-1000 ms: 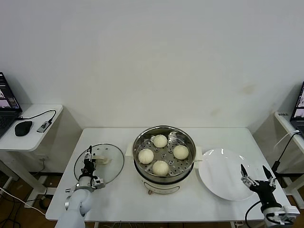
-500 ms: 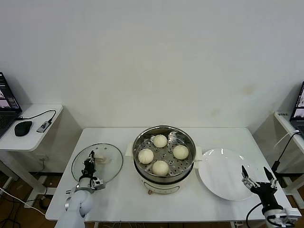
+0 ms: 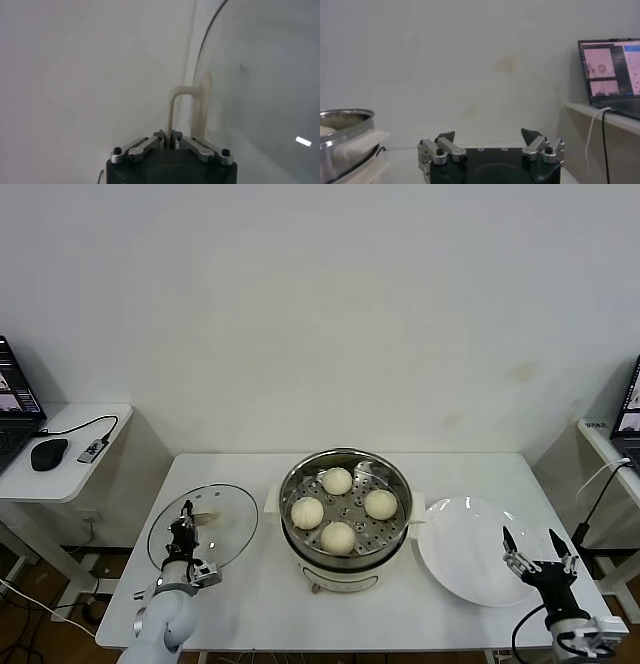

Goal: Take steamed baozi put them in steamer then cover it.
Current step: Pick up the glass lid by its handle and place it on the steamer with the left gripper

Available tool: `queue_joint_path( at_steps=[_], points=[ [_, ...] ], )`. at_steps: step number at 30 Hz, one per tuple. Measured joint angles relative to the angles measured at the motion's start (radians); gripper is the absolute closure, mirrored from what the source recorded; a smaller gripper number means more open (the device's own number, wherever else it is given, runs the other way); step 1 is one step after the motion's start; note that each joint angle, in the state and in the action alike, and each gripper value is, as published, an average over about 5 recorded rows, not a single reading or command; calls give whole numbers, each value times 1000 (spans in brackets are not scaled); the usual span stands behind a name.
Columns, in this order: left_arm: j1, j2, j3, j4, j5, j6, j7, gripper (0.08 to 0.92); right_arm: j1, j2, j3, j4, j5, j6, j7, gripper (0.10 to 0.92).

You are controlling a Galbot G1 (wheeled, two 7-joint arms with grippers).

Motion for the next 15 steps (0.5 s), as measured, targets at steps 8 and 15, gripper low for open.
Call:
queue_joint_path(
  at_steps=[8,15],
  points=[
    [80,21,4,-218,49,155,57,853,-2,2,-4,13,1,-8,-3,203],
    [102,37,5,-353,116,270,107,853,-13,5,-9,31,-13,-33,0,203]
  ],
)
